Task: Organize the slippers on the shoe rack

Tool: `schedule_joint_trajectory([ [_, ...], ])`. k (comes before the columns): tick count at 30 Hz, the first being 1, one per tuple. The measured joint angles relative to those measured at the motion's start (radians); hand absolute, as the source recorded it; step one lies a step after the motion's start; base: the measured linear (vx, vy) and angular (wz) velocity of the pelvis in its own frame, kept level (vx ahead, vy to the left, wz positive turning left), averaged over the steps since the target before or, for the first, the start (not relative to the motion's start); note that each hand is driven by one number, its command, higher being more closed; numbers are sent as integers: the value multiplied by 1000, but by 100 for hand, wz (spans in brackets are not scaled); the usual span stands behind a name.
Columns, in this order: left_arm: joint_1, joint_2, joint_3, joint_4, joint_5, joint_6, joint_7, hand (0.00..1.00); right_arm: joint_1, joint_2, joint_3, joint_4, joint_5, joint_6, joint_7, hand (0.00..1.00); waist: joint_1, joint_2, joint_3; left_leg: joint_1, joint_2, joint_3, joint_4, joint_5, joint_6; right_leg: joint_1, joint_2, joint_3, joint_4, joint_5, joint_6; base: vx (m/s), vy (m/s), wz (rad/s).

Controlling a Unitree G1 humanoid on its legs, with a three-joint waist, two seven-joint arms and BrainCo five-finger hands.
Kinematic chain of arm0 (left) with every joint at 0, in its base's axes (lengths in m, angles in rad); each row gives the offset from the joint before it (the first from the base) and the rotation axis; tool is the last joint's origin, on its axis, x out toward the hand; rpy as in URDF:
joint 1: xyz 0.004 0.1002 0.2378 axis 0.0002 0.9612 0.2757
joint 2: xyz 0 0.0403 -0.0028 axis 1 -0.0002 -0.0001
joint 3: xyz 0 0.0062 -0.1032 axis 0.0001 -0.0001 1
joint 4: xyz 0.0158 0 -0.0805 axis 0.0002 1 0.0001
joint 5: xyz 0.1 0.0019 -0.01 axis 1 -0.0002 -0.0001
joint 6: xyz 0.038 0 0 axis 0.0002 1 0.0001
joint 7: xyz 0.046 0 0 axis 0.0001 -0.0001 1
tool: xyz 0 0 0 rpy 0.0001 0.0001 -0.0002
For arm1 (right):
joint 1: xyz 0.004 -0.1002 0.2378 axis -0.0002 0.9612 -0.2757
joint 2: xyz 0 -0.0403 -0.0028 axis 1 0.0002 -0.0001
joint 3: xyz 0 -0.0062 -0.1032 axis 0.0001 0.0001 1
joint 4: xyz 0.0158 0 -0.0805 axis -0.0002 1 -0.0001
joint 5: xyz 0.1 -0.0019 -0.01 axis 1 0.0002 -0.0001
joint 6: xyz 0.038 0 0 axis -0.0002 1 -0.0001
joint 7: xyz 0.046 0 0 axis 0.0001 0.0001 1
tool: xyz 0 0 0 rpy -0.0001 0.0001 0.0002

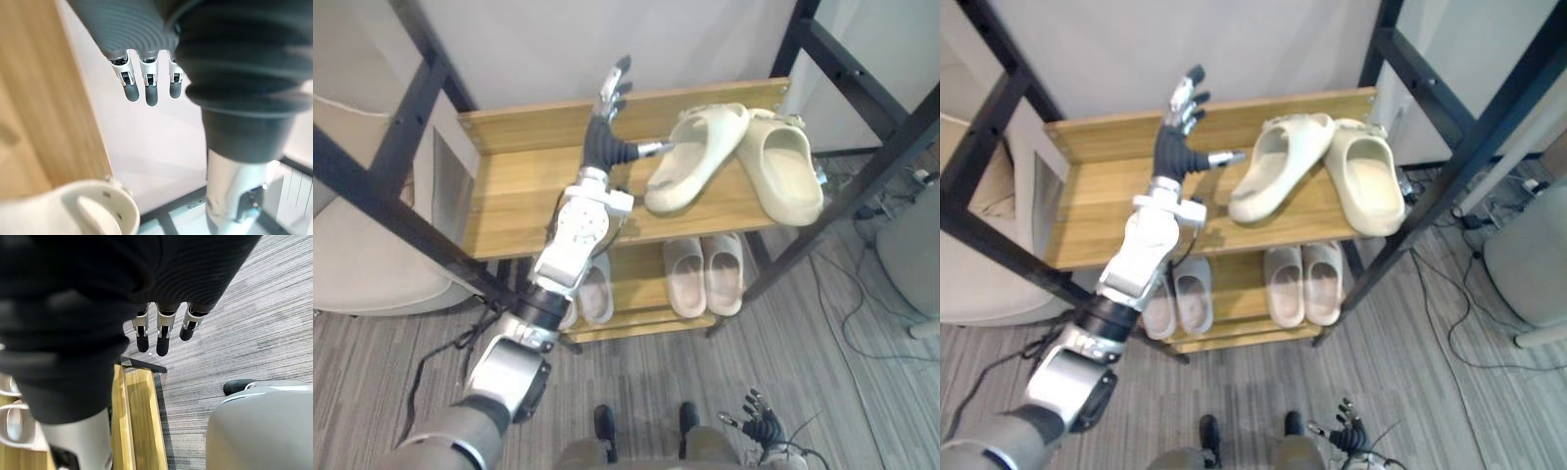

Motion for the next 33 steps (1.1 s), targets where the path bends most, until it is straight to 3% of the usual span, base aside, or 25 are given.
schedule_joint_trajectory([
  [6, 67, -25, -55, -1, -163, -13, -41, 0, -1, -3, 1, 25, -2, 17, 3, 0, 3, -12, -29, 7, -17, -20, -25, 19, 9, 2, -17, -18, 12, -4, 7, -8, 28, 11],
  [11, 146, -23, -96, 2, -225, -11, -73, 0, -17, -5, 6, 62, -3, 19, 5, 0, -1, -15, -34, 44, -17, -22, -65, 38, 8, 34, -14, -31, -13, -2, 6, -2, 9, 3],
  [33, 215, -30, -212, 48, -191, 10, -114, 0, -43, -8, 40, 111, -38, 30, 10, 0, -7, -35, -51, 72, -13, -32, -93, 48, -1, 70, -6, -53, -56, 5, 5, 9, 0, 1],
])
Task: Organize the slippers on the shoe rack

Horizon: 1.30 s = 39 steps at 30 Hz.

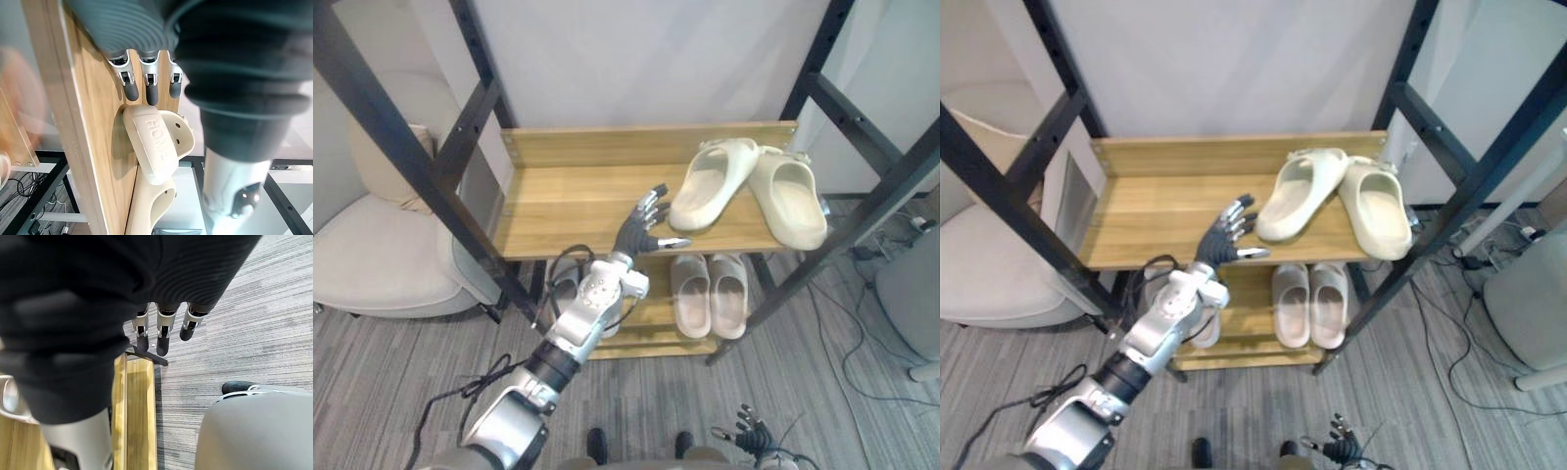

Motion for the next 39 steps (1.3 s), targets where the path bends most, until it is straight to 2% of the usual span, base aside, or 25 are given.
schedule_joint_trajectory([
  [10, 0, -18, -92, -13, -29, -3, -10, 0, -6, 0, 8, 6, 1, 5, 0, 0, -1, -5, -4, 1, 0, -11, 0, 0, 0, 4, 0, -5, 0, 0, 0, 0, 0, 0],
  [18, 0, -24, -117, -23, -38, 8, -26, 0, -21, -6, 8, 28, 2, 6, 1, 0, -2, -7, -5, 1, 0, -12, 0, 0, 0, 9, -1, -7, 0, 0, 0, 0, 0, 0],
  [25, 0, -18, -22, -25, 4, 18, -19, 0, -22, -7, 8, 29, 1, 5, 2, 0, -4, -6, -6, 7, 0, -12, 0, 0, 0, 16, 0, -7, 1, -1, -1, 0, 0, 0],
  [31, 9, 19, 76, -36, 9, 17, 3, 0, -21, -7, 8, 29, 0, 5, 5, 0, -4, -6, -6, 10, 0, -14, 0, -1, -1, 15, -1, -13, 10, -13, -6, 0, 0, 2],
  [39, 34, 38, 115, -60, 8, 17, 5, 0, -21, -7, 8, 29, 0, 5, 8, 0, -3, -5, -6, 5, 0, -25, 0, -1, -1, 15, -2, -23, 17, -17, -4, 0, 0, 3],
])
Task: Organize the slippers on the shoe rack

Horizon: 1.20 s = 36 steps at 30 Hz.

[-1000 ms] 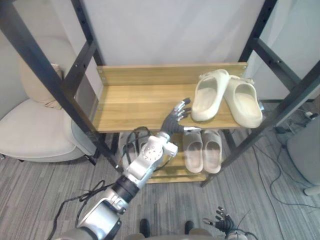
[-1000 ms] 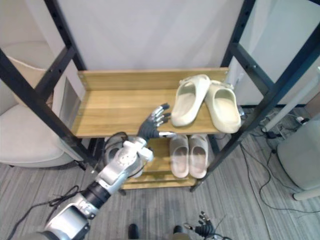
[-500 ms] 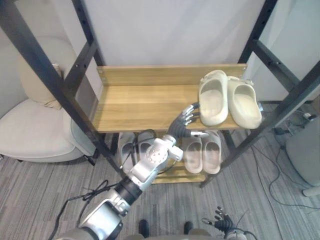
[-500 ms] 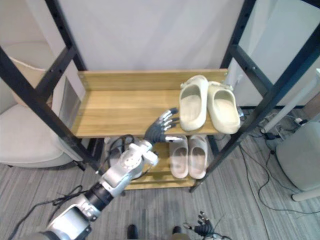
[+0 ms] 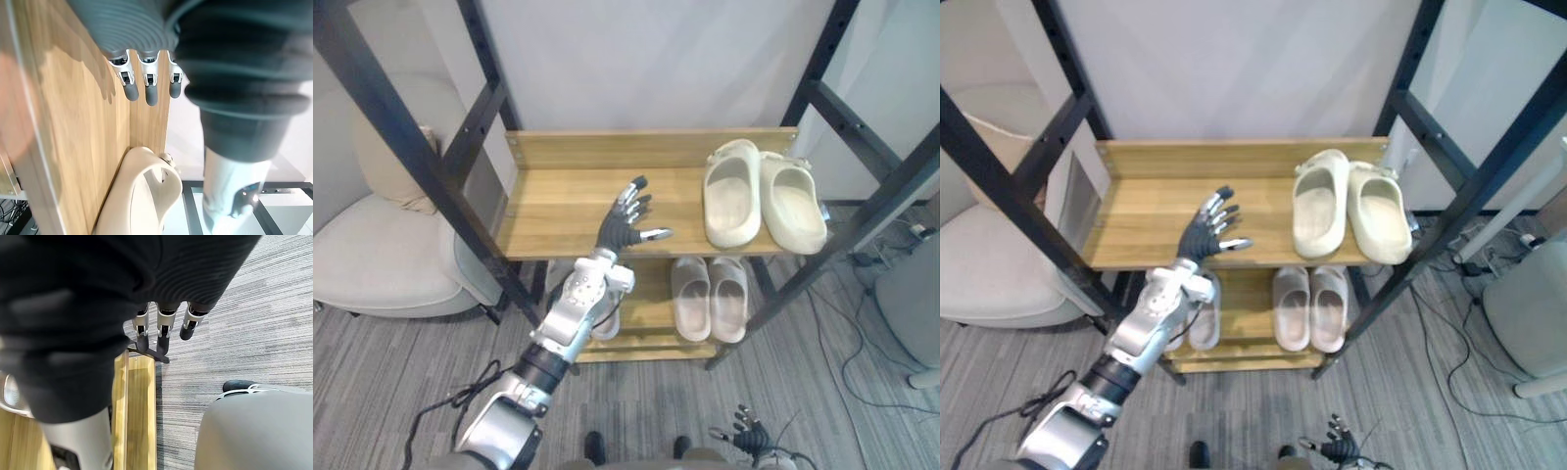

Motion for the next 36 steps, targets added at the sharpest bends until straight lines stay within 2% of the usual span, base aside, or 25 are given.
schedule_joint_trajectory([
  [9, 0, -5, -30, -5, -11, -1, -3, 0, 0, -2, 0, 0, 0, 0, 1, 0, -2, 1, -1, -3, 0, -4, 0, 0, 0, -1, 0, -3, 1, -1, 0, 1, 0, 1],
  [13, -9, -51, -92, -18, -11, -1, -5, 0, 3, -10, 0, 17, 0, 1, 3, 0, 1, 4, -3, -5, -5, 4, 0, 0, 0, -32, -8, 17, 53, -22, 4, -2, 9, -3],
  [21, -68, -92, -142, 33, -12, -1, -8, 0, 3, -12, 0, 16, 0, 3, 3, 0, -11, 11, -6, -5, -2, 15, 0, 0, 0, -52, -6, 27, 64, -26, 2, 0, 4, -7],
  [30, -103, -131, -202, 95, -35, 6, -10, 0, 4, -15, 0, 15, 0, 5, 3, 0, -11, 10, -4, -7, -3, 41, 0, -3, -3, -71, -8, 55, 87, -29, 3, 14, 8, -7],
  [33, -132, -179, -221, 96, -39, 7, -11, 0, 10, -15, 0, 12, 0, 5, 2, 0, -11, 10, -4, -6, -2, 46, 5, -10, -7, -73, -8, 60, 95, -32, 3, -8, 7, -4],
  [36, -151, -196, -243, 96, -39, 6, -14, 0, 11, -17, 0, 8, 0, 5, 3, 0, -10, 10, -3, -6, -2, 60, 13, -22, -13, -90, -9, 74, 122, -47, 2, -16, 1, -10],
])
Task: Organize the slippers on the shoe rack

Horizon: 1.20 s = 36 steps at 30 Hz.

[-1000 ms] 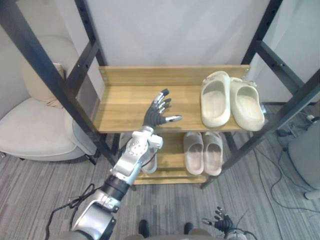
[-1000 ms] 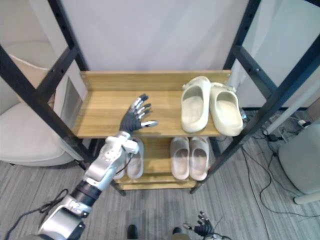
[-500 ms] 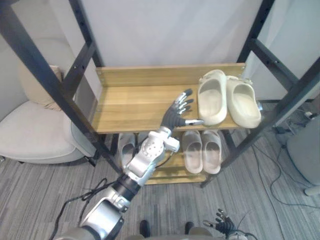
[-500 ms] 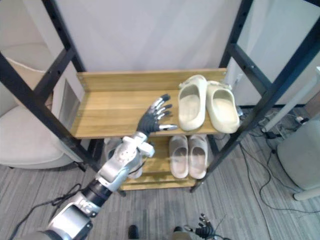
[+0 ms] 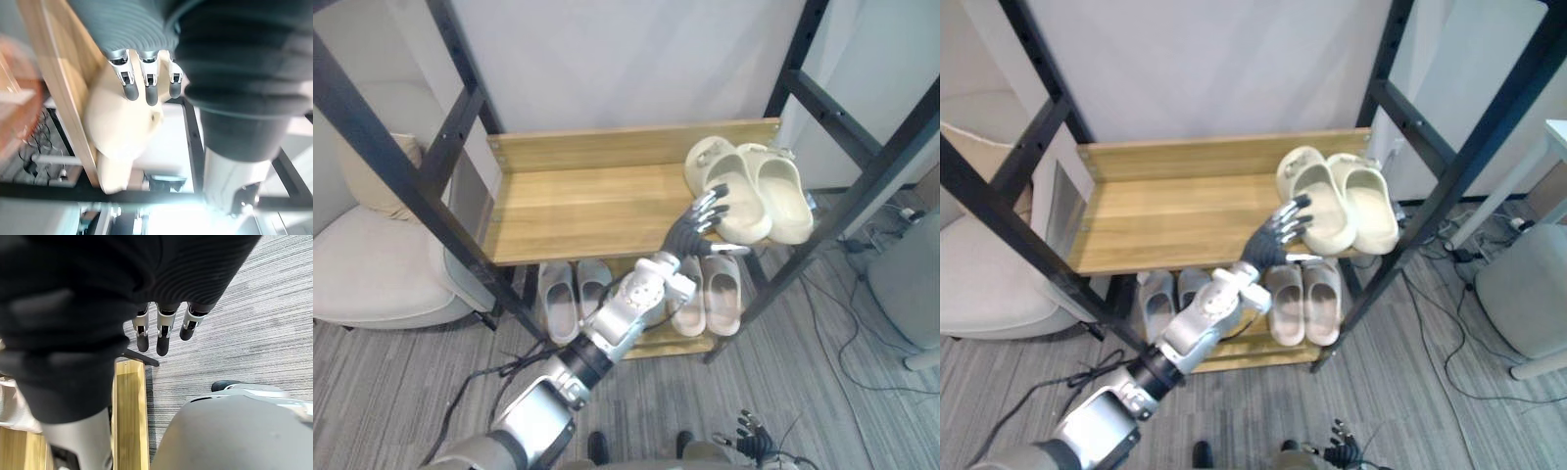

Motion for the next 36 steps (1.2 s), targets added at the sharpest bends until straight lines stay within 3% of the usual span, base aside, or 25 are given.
schedule_joint_trajectory([
  [6, -9, -37, -8, 20, 2, 0, -11, 0, 20, -3, 0, -11, 0, 0, 0, 0, -9, 7, 2, -1, 3, 5, 2, 0, 0, -13, 0, 9, 17, -7, -2, 2, -6, -6],
  [23, -64, -31, 58, 10, 12, 0, -2, 0, 31, -1, -1, -12, 0, 0, 0, 0, -9, 7, 2, 1, 1, -13, 5, 1, 2, 1, -2, -3, 14, -11, 1, 3, -1, 2],
  [30, -35, 17, 73, -136, 10, -6, 4, 0, 33, -2, -4, -10, 0, 0, 1, 0, 1, 11, 0, 0, 1, -26, 5, 2, 2, 8, -5, -21, 16, -17, -1, 4, -3, 6],
  [36, 186, 125, 7, -356, -12, -10, -84, 0, 26, -4, -10, 29, 0, -2, 21, 0, 19, 19, -7, 9, 0, -58, 10, 1, 2, 44, -2, -48, -4, -18, 0, 27, -8, 14],
])
